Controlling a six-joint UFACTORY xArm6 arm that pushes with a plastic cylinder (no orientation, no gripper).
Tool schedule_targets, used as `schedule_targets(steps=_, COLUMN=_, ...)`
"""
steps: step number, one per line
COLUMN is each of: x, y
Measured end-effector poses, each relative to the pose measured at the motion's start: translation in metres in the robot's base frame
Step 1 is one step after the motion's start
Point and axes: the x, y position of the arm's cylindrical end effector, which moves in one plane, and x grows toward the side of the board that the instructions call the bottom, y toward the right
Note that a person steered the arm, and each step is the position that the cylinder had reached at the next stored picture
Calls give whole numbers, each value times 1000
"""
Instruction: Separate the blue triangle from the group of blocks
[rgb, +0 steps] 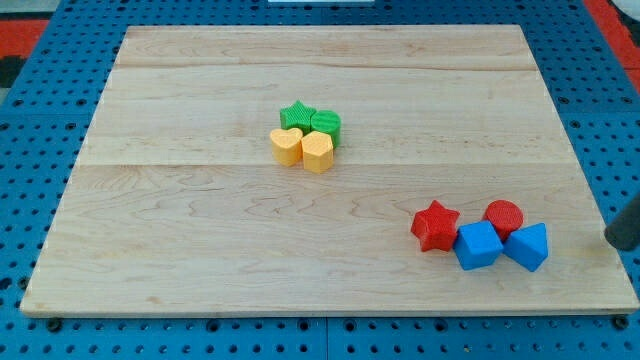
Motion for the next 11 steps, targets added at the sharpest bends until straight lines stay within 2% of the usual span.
schedule_targets(steps=1, x=10, y=8)
schedule_targets(steps=2, x=10, y=-45)
schedule_targets(steps=4, x=-1, y=-103)
schedule_targets(steps=8, x=-5, y=-120)
schedule_targets(steps=9, x=-5, y=-169)
schedule_targets(steps=11, x=-32, y=-200)
